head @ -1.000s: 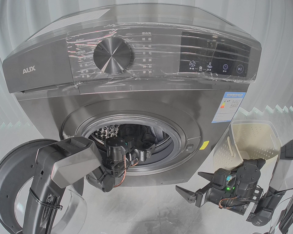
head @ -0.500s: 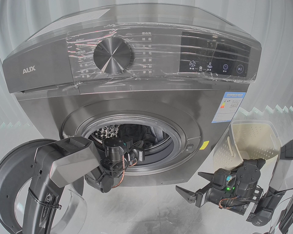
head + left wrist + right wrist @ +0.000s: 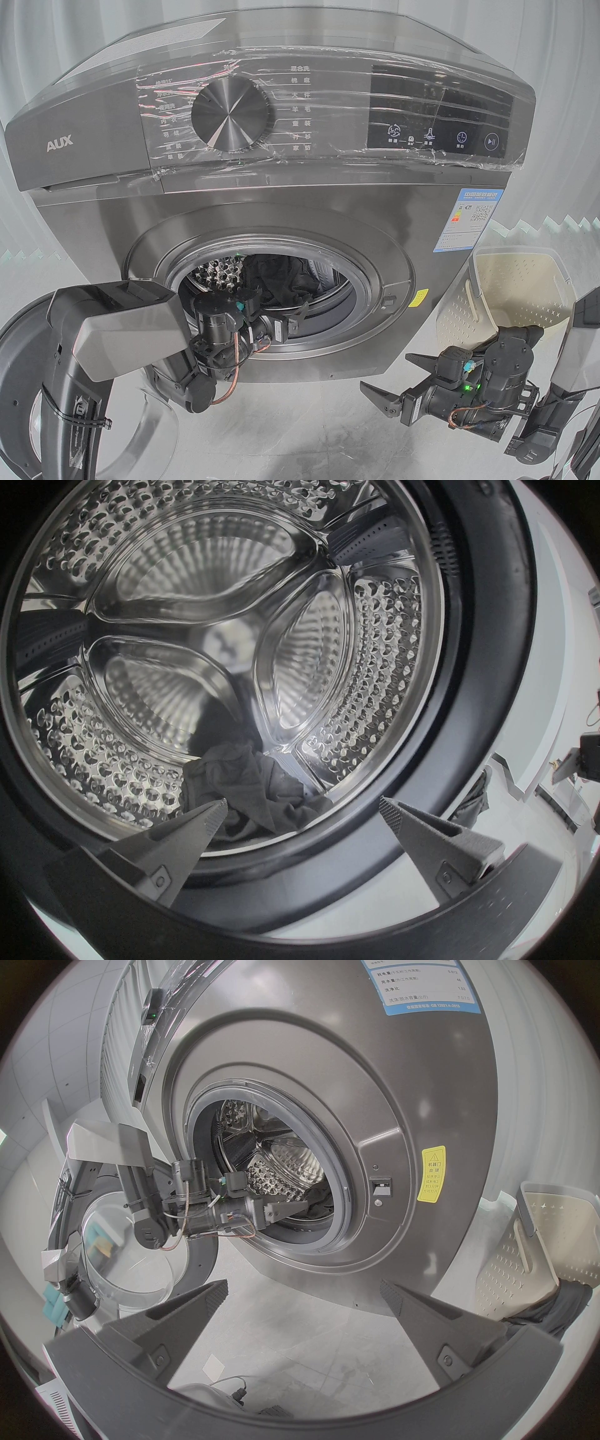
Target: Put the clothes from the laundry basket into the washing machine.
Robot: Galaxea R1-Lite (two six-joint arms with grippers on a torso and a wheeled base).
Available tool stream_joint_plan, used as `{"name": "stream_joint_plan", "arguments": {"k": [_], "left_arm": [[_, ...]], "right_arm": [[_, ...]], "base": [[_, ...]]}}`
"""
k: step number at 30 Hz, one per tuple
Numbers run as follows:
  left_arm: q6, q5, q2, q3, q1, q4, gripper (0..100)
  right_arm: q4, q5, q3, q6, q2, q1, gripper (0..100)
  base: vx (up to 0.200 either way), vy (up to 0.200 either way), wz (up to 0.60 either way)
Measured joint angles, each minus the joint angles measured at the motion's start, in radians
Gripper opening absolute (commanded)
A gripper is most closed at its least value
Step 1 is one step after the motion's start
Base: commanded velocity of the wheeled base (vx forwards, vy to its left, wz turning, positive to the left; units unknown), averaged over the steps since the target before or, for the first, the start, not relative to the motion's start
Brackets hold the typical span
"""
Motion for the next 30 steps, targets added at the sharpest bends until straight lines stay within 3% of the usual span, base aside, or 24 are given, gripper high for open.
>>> {"name": "stream_joint_plan", "arguments": {"k": [11,16,24,30], "left_arm": [[-0.001,-0.037,-0.131,0.338,-0.097,-0.083,100],[-0.031,-0.03,-0.243,0.452,-0.193,-0.098,100],[-0.076,0.159,-0.457,0.567,-0.31,-0.099,100],[-0.082,0.216,-0.633,0.698,-0.342,-0.101,100]], "right_arm": [[0.0,-0.001,0.021,0.001,-0.006,0.0,100],[0.001,-0.001,0.041,0.001,-0.027,0.0,100],[0.006,-0.031,0.101,0.001,-0.147,-0.006,100],[0.035,-0.088,0.125,0.005,-0.28,-0.023,100]], "base": [[0.0,0.0,0.0],[0.0,0.0,0.0],[0.0,0.0,0.0],[0.0,0.0,0.0]]}}
